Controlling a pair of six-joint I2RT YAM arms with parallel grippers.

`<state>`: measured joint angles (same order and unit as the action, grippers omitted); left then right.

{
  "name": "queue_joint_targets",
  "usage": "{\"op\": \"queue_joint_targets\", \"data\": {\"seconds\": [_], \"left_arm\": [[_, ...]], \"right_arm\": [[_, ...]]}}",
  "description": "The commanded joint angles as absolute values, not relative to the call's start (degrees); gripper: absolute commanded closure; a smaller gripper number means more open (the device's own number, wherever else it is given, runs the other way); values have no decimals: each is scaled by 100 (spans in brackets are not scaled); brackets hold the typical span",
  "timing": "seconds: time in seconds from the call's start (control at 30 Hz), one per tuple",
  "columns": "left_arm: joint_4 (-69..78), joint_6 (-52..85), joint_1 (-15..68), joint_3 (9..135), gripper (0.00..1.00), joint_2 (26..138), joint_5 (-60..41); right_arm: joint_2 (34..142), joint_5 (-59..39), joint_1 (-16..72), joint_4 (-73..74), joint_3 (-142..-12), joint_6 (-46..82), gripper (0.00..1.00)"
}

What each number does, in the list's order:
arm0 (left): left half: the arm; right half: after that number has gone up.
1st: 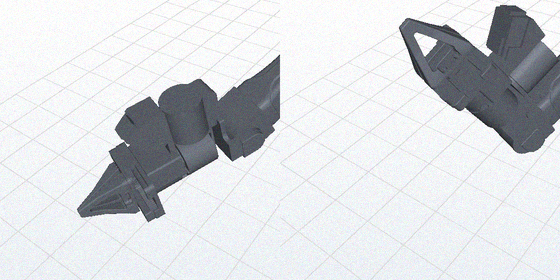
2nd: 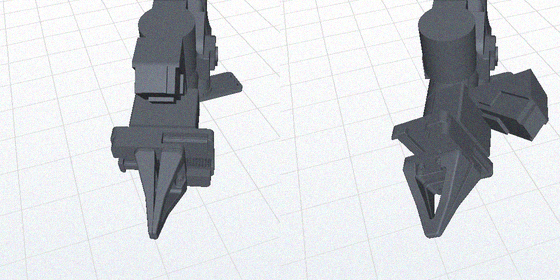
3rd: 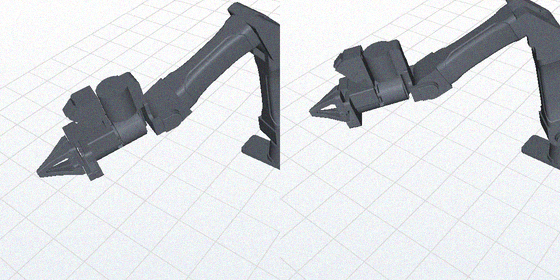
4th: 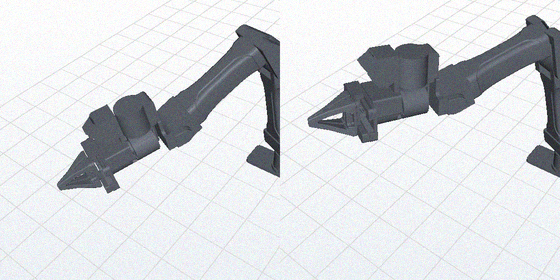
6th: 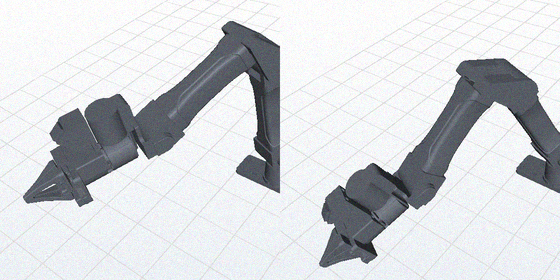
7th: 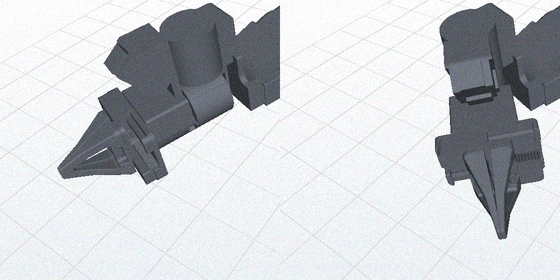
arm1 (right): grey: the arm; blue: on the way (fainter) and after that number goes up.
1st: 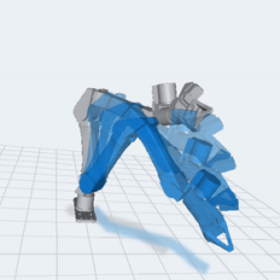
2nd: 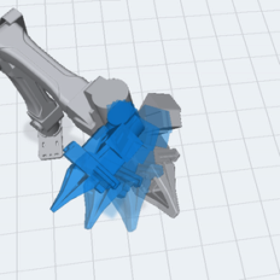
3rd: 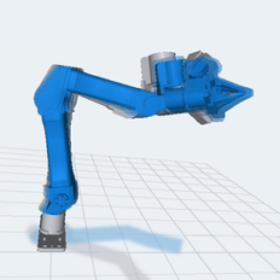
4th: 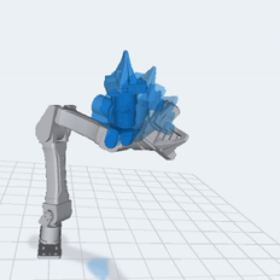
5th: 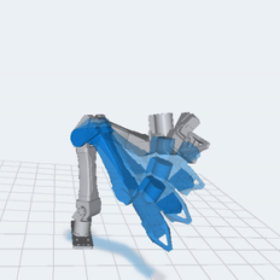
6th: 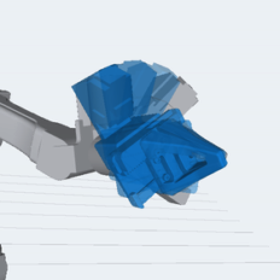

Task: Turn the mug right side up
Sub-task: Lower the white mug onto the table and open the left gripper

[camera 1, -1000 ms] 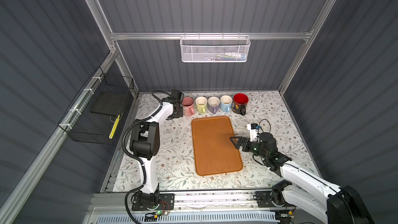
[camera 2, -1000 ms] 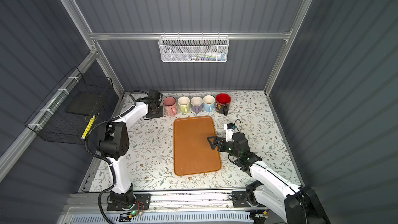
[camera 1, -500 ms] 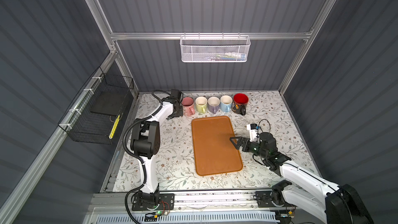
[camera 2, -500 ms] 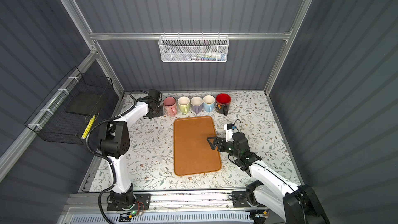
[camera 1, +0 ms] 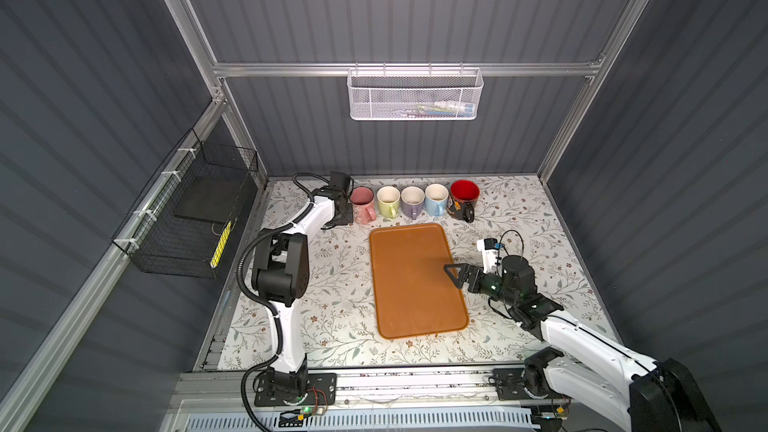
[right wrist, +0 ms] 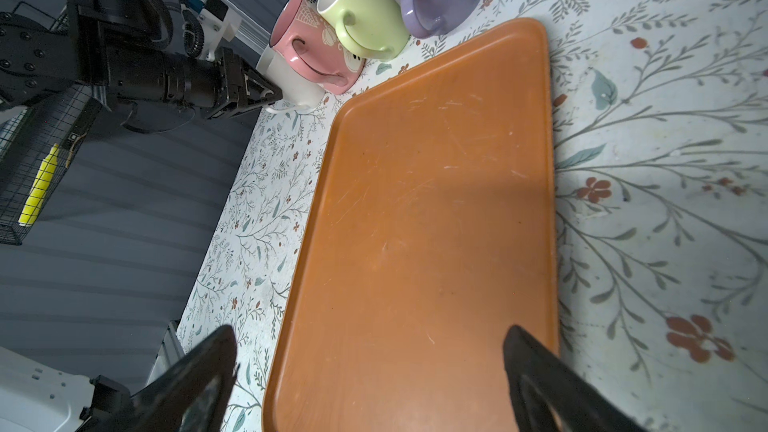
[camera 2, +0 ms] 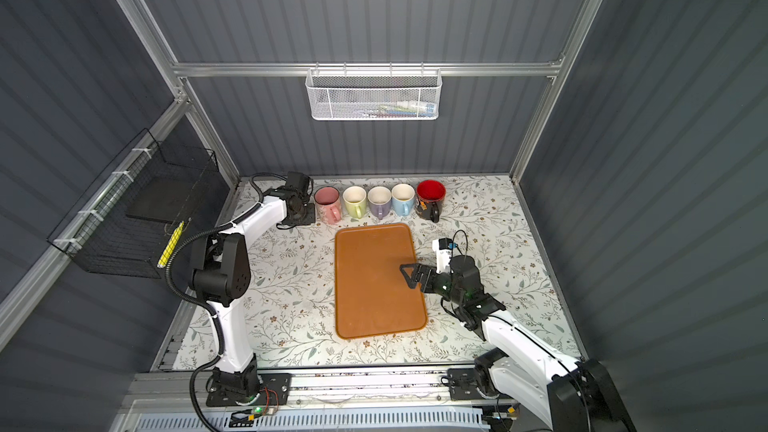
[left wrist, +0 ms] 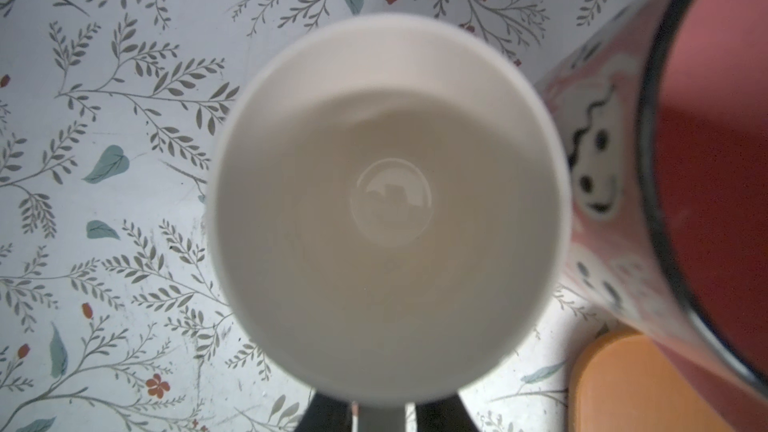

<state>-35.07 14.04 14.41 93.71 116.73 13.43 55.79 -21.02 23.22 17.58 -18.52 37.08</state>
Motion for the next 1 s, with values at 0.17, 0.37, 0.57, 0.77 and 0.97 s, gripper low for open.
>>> {"op": "queue_joint_targets", "data": {"seconds": [0.17,0.37,0.57,0.77,0.97], "left_arm": [[-3524,1327,1396,9292,54,11269,1371],[-3493,1169,1396,9088,42,10721,1385],[-3426,1291,1395,8611,30,9692,1297],[-3419,1273,1397,7724,21,8464,1392],[-3317,1437,1394,6775,9,7289,1630]], "right_arm": [[5339,-2005,2276,1689,-1770,3631,1],[4958,-1591,2269,1477,-1732,3507,1],[4480,-1153,2276,955,-1809,3195,1],[4030,-701,2279,116,-2192,2969,1],[3947,-334,2276,-825,-2731,2815,1]]}}
